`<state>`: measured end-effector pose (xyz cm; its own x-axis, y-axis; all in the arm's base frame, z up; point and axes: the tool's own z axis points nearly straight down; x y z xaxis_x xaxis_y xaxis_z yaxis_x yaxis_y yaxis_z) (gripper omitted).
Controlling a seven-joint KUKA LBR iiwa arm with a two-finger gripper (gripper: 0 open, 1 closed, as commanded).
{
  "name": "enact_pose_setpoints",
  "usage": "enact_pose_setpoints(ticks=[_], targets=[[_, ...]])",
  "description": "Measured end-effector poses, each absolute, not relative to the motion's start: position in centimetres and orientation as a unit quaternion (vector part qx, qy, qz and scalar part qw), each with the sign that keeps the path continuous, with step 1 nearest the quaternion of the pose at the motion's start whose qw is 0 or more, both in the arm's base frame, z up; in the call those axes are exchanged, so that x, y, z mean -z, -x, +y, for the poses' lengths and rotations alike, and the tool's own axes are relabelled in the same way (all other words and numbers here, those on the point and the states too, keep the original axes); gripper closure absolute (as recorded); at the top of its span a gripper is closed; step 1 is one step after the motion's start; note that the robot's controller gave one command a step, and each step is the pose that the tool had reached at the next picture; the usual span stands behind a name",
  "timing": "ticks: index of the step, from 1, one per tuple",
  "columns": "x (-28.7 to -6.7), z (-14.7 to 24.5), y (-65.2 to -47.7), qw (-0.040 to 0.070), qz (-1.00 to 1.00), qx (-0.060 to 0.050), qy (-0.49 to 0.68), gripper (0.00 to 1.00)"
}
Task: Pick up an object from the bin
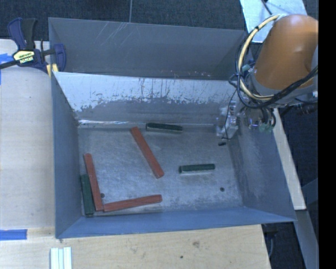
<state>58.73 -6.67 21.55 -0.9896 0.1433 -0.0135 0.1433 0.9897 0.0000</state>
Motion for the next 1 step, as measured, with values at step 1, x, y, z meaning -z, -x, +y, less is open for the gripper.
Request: enact_pose_setpoints(ticks=[1], targets=[[-21.01,-6.63,-58.54,0.002,0.997,0.0,-0.072,0.0]])
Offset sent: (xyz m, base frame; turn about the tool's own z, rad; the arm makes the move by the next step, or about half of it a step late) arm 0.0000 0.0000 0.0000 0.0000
